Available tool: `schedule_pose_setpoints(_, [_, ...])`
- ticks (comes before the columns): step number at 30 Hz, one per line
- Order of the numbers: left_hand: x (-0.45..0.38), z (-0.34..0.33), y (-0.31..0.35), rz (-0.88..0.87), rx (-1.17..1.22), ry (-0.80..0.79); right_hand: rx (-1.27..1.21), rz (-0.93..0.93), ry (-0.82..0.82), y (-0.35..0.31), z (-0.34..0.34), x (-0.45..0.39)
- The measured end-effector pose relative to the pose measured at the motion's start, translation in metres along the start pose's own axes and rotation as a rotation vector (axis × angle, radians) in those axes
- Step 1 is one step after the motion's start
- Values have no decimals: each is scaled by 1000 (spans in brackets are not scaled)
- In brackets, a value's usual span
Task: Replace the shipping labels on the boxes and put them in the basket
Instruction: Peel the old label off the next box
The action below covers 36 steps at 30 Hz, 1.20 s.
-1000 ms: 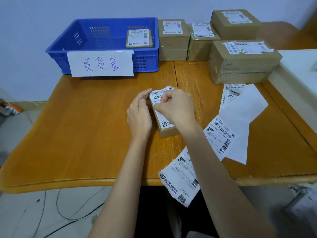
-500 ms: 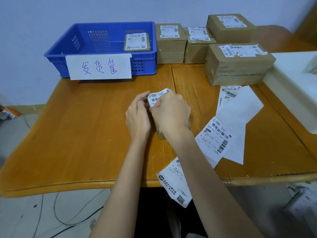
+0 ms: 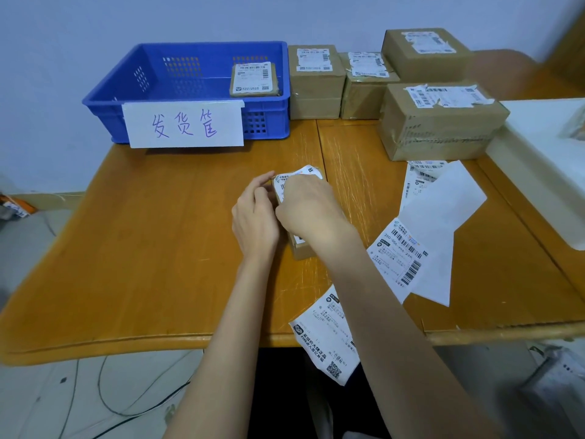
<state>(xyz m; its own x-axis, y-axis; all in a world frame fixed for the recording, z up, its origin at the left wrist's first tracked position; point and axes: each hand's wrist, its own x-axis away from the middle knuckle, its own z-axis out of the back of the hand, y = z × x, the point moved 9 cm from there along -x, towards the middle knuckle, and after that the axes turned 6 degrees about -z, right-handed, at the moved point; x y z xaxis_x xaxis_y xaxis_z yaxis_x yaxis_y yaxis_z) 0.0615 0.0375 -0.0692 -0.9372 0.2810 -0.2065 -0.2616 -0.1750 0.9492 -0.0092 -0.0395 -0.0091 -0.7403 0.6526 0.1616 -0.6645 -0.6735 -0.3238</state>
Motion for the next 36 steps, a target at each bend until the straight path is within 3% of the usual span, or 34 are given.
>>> schedule_pose_setpoints(6, [0, 0, -4, 31, -16, 5, -581, -127, 30, 44, 4, -1])
schedule_pose_setpoints(14, [1, -1, -2, 22, -13, -8, -166, -31, 109, 27, -8, -8])
schedule_pose_setpoints(22, [0, -2, -5, 5, -19, -12, -245, 34, 122, 30, -5, -4])
schedule_pose_setpoints(28, [-1, -3, -6, 0, -24, -13, -605, -15, 76, 46, 5, 3])
schedule_pose_setpoints(32, [-1, -3, -5, -6, -33, -27, -277, 51, 124, 31, 1, 2])
schedule_pose_setpoints(36, [-1, -3, -4, -10, -25, -22, -203, 72, 141, 29, -1, 2])
